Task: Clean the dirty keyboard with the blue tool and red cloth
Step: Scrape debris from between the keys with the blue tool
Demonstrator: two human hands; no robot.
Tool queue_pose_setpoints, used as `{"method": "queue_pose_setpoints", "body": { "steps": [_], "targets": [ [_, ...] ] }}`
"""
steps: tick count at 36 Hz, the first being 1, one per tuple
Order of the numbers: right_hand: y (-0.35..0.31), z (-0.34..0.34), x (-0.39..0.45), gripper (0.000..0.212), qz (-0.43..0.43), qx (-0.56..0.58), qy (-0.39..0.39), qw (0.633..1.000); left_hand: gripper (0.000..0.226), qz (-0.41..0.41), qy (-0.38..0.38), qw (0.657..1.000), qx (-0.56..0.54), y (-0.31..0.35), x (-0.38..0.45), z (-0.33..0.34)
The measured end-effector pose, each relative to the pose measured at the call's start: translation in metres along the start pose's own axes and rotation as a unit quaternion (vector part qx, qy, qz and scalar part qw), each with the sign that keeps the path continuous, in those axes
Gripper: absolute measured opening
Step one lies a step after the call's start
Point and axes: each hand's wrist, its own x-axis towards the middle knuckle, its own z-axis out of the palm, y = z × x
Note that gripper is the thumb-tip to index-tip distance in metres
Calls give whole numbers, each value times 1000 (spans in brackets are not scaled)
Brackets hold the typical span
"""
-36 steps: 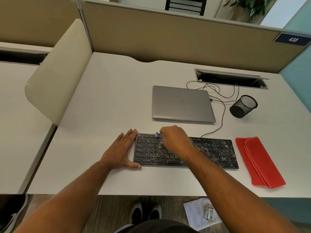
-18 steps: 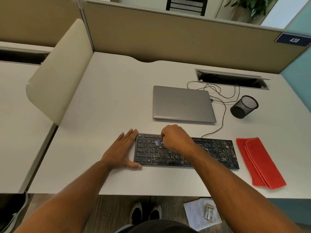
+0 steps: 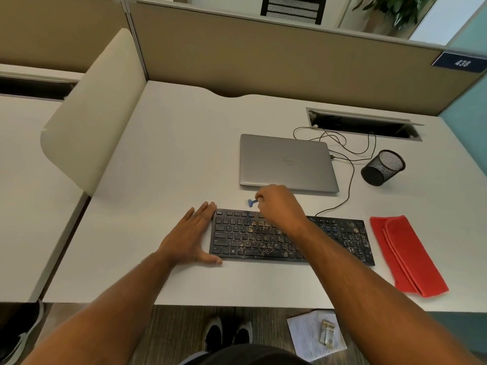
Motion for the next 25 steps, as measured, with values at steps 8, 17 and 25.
{"method": "queue_pose_setpoints", "body": {
  "steps": [8,17,25],
  "targets": [
    [18,-3,-6,18,15,-26,-86,996,147,3,1,1000,0,0,0,0],
    [23,3,-15,21,-9,-35,-57,998,147,0,-1,1000,4,0,0,0],
    [9,-3,-12,32,-77,-62,-35,995,146,1,-1,1000,1,0,0,0]
  ]
}}
